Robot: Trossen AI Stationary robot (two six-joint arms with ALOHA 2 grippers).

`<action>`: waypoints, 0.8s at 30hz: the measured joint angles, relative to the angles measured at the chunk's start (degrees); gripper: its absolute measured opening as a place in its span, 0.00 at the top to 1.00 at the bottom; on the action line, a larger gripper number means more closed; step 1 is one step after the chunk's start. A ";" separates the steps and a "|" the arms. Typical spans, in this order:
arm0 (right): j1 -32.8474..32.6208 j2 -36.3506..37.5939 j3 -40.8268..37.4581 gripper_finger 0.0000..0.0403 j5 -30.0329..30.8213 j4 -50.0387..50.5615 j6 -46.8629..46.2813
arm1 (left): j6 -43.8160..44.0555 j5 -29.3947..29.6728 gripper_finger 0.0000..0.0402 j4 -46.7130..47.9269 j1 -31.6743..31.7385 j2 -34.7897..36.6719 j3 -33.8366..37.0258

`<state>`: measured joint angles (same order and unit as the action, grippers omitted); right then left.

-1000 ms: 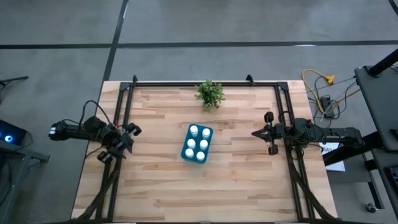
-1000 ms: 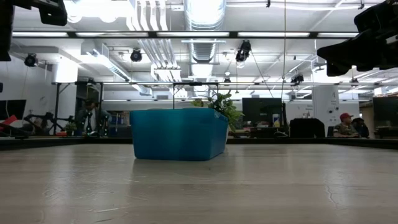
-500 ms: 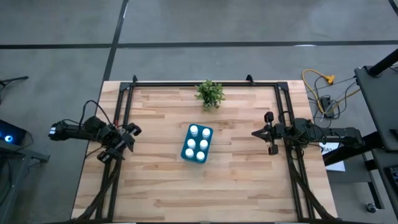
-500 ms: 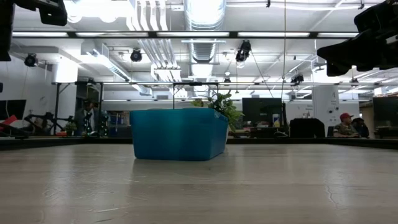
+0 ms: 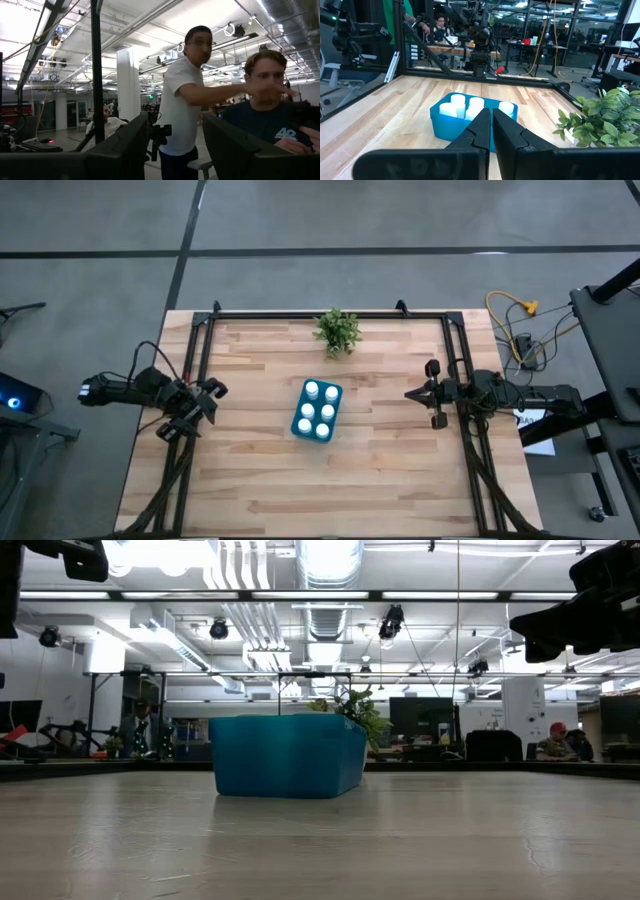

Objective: Pick and place pill bottles into a basket
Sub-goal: Return to Home Position

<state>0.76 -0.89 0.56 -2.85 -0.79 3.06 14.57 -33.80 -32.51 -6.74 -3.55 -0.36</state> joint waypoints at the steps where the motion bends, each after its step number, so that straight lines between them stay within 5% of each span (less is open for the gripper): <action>1: 0.01 0.00 0.00 0.98 0.02 -0.01 0.01 | 0.00 0.00 0.57 0.00 -0.02 0.02 -0.02; 11: -0.01 0.00 0.00 0.98 0.00 -0.01 0.09 | -0.15 -0.02 0.60 0.00 -0.02 -0.04 0.00; 24: 0.00 0.00 0.00 0.98 0.02 0.01 0.03 | -0.42 -0.39 0.90 -0.01 -0.01 -0.02 -0.01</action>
<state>0.76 -0.89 0.56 -2.83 -0.78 3.09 14.14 -34.20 -32.53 -6.75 -3.57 -0.37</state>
